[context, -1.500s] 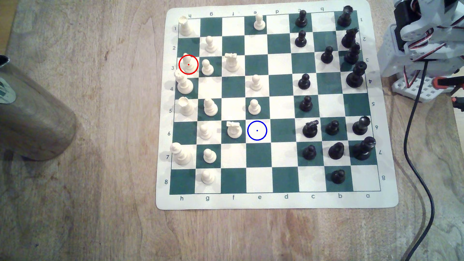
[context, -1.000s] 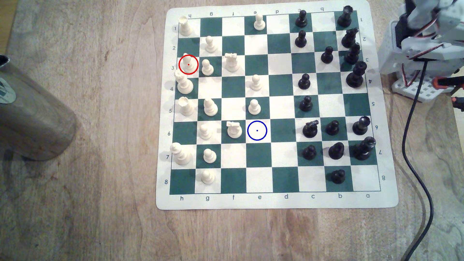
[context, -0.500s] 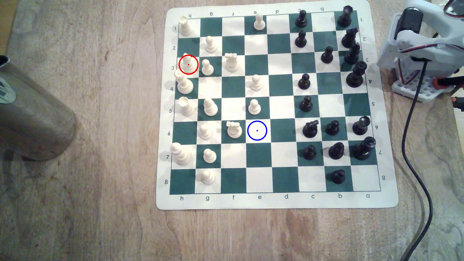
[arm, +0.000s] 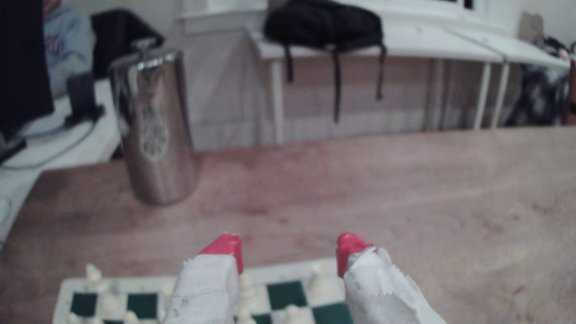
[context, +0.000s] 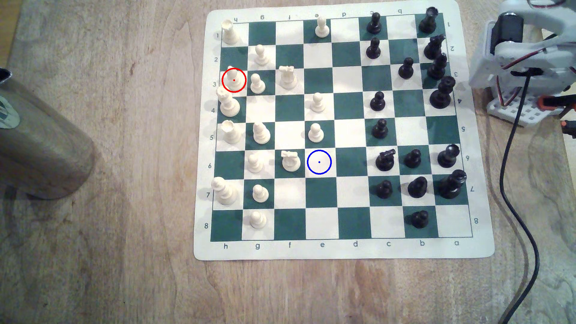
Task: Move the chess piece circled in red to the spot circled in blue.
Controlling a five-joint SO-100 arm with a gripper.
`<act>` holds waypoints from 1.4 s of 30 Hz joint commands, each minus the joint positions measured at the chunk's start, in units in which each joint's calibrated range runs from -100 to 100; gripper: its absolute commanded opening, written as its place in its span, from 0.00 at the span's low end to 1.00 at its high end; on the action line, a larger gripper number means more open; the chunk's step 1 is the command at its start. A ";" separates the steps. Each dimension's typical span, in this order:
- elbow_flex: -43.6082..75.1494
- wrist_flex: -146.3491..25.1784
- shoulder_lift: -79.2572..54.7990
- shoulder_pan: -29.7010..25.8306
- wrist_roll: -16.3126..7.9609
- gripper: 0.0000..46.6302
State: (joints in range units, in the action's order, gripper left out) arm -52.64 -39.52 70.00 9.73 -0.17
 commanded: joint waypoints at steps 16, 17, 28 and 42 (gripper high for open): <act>23.36 -1.43 -36.56 -2.58 -3.42 0.37; 24.36 -1.51 -38.17 -2.81 -3.76 0.38; 39.50 -4.46 -57.10 -4.45 -6.15 0.40; 57.27 -5.85 -74.93 -4.53 -5.86 0.38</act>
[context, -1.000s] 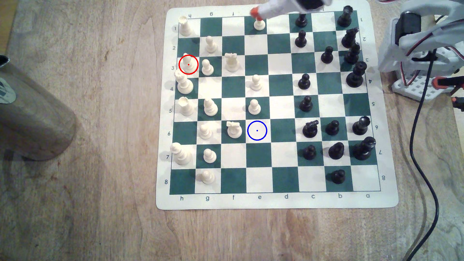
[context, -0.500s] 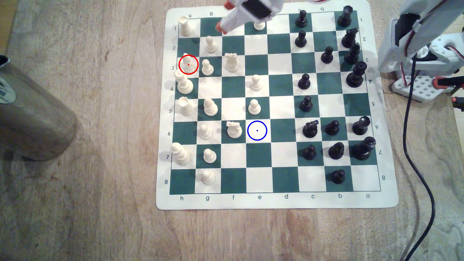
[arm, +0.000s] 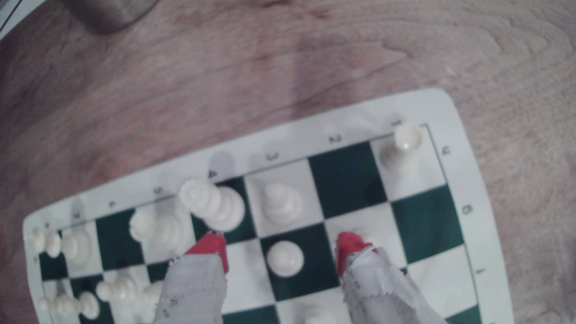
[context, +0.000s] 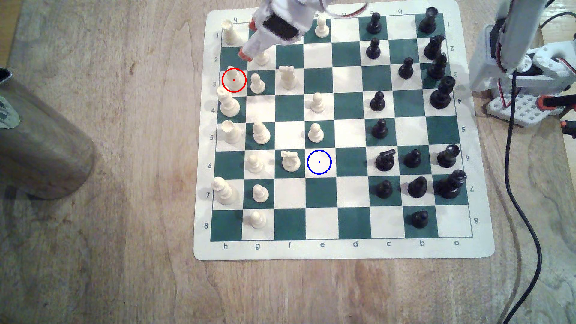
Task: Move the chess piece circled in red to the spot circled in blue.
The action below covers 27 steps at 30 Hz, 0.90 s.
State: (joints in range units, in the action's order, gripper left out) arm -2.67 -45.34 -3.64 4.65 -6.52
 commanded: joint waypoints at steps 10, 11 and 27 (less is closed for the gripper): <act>13.00 -1.59 -7.39 -0.93 0.05 0.34; 13.36 -1.67 -8.49 -1.17 -0.15 0.34; 21.07 -2.49 -17.58 -1.87 -1.03 0.35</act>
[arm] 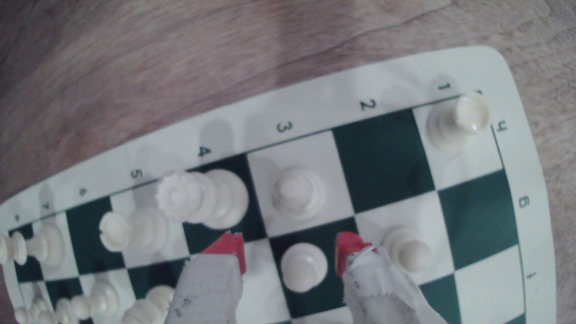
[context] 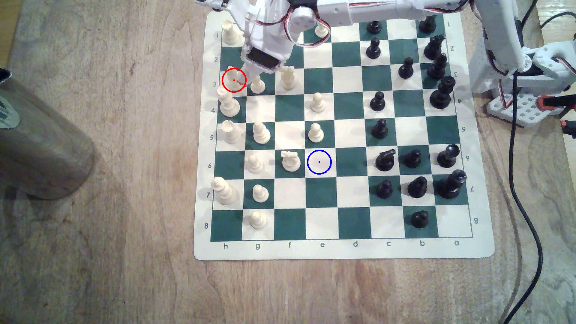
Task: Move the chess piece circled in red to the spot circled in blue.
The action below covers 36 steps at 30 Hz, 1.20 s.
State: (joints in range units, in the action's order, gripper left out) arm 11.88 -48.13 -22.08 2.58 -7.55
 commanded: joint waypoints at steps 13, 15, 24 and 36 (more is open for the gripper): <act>10.42 2.26 -4.49 0.43 -0.49 0.37; 11.33 2.92 -5.34 0.59 -0.63 0.37; 12.50 4.31 -6.95 0.74 -1.12 0.31; 12.69 5.46 -7.55 0.90 -1.51 0.22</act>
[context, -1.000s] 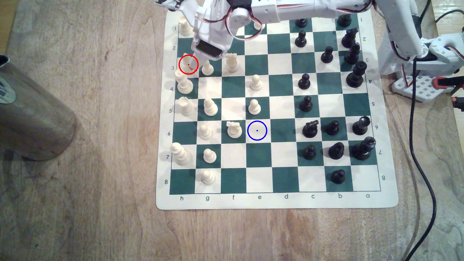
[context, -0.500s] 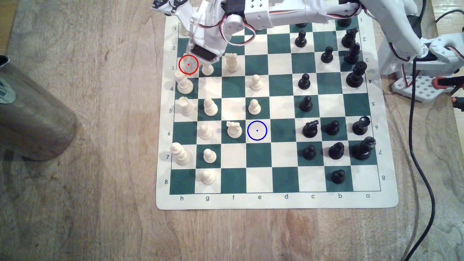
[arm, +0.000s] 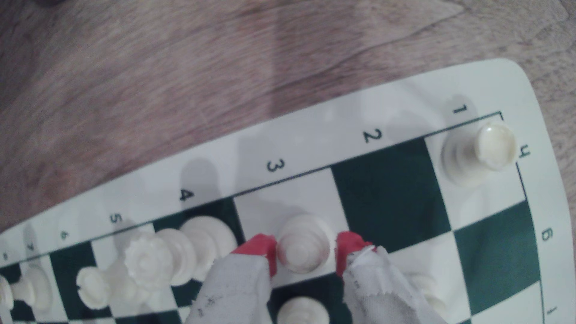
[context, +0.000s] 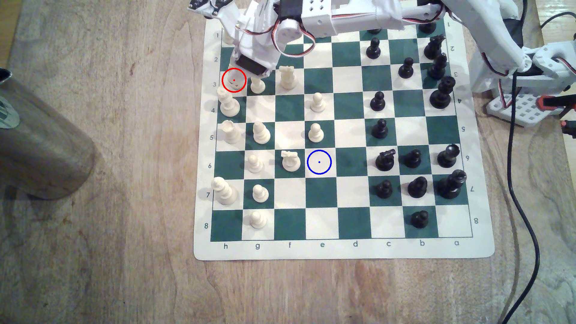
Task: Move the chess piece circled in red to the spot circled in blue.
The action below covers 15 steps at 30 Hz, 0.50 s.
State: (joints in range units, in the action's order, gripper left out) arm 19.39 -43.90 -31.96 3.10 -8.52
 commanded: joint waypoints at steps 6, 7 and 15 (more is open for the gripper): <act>5.73 1.48 2.17 0.23 -0.68 0.22; 5.82 1.48 2.17 0.23 -0.68 0.22; 6.54 1.48 2.17 -0.09 -1.07 0.21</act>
State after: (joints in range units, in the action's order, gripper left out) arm 20.47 -43.43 -31.96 3.10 -9.45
